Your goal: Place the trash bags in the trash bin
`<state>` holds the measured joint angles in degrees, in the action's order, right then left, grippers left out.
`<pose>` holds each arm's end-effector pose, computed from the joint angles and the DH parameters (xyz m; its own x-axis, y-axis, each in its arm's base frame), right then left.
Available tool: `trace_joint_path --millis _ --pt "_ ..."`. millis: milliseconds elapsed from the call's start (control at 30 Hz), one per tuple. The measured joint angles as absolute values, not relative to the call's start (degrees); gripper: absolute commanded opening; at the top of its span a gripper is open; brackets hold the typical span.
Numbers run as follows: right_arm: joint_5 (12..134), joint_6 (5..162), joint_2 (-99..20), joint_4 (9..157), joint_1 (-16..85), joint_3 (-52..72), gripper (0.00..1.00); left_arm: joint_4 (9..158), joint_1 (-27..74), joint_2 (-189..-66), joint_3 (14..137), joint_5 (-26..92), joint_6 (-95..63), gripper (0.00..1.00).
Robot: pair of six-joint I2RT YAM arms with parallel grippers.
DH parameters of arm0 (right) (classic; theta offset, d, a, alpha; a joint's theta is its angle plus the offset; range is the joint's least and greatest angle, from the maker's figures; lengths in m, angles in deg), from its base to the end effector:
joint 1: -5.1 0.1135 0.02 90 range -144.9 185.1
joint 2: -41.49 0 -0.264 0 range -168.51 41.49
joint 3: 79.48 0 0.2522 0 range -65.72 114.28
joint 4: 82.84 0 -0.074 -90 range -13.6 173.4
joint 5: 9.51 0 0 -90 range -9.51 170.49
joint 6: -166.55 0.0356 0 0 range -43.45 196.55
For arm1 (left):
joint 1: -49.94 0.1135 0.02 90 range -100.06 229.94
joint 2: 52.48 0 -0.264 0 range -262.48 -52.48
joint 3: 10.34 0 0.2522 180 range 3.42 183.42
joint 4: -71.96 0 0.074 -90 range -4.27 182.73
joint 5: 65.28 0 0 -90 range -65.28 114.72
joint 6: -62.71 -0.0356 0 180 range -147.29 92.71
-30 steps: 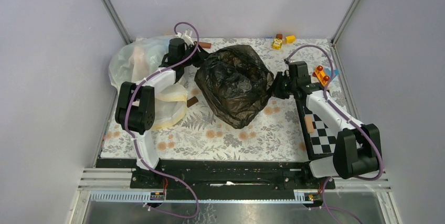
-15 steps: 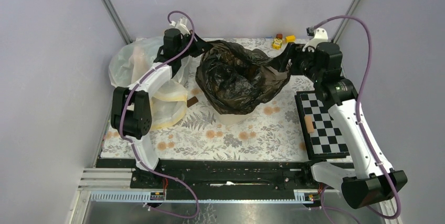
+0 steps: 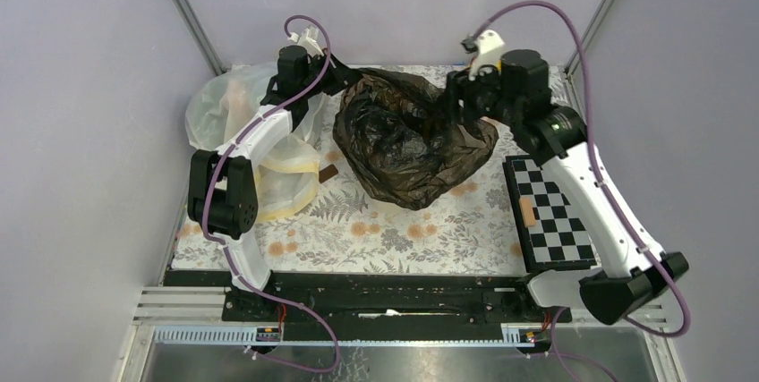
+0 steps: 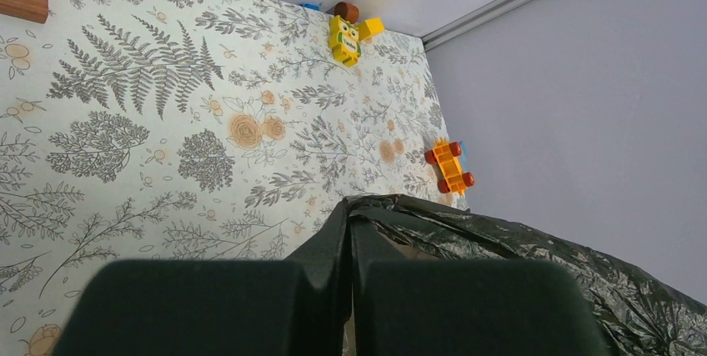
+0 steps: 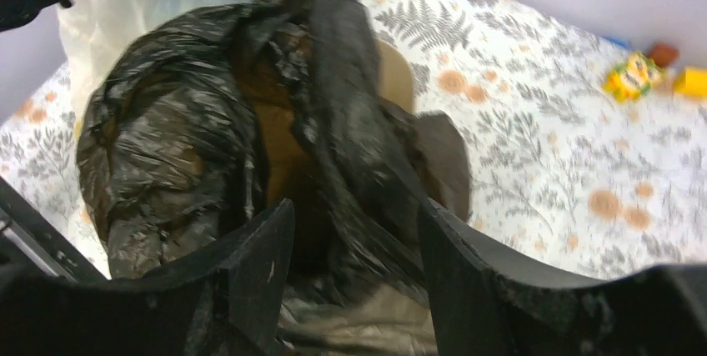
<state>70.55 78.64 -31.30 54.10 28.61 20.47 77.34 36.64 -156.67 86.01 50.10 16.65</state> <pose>0.2462 0.1138 0.4509 -0.2709 -0.0787 -0.9594 -0.5356 0.8404 0.0823 0.4227 -0.1156 0.3108 -0.5863 -0.5056 -0.6330 0.2876 0.6005 -0.7461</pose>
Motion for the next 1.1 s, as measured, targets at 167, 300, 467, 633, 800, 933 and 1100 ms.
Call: trace_joint_path --millis 167,300,467,633,800,933,1100 --pt "73.0 70.8 -37.4 52.8 35.6 26.4 0.62 78.8 36.6 -156.7 86.3 49.9 16.4 0.0" --pt "75.4 66.2 -40.1 51.7 37.7 27.6 0.62 79.7 36.6 -156.7 86.4 49.6 15.9 0.0" --pt "77.6 62.9 -43.0 50.0 39.1 29.4 0.63 81.5 36.6 -156.9 87.5 49.3 15.5 0.0" --pt "80.8 61.3 -46.1 48.0 39.2 32.5 0.61 81.9 36.6 -157.0 87.8 49.3 15.1 0.0" --pt "84.6 60.6 -49.7 47.1 39.2 34.9 0.45 82.6 36.6 -157.5 88.0 49.3 14.7 0.0" --pt "87.4 60.5 -51.5 46.2 39.2 36.2 0.3 83.2 36.6 -157.8 88.2 49.2 14.4 0.0" --pt "88.2 63.6 -54.2 46.1 37.4 40.5 0.19 83.2 36.6 -158.1 88.5 49.1 14.0 0.0"
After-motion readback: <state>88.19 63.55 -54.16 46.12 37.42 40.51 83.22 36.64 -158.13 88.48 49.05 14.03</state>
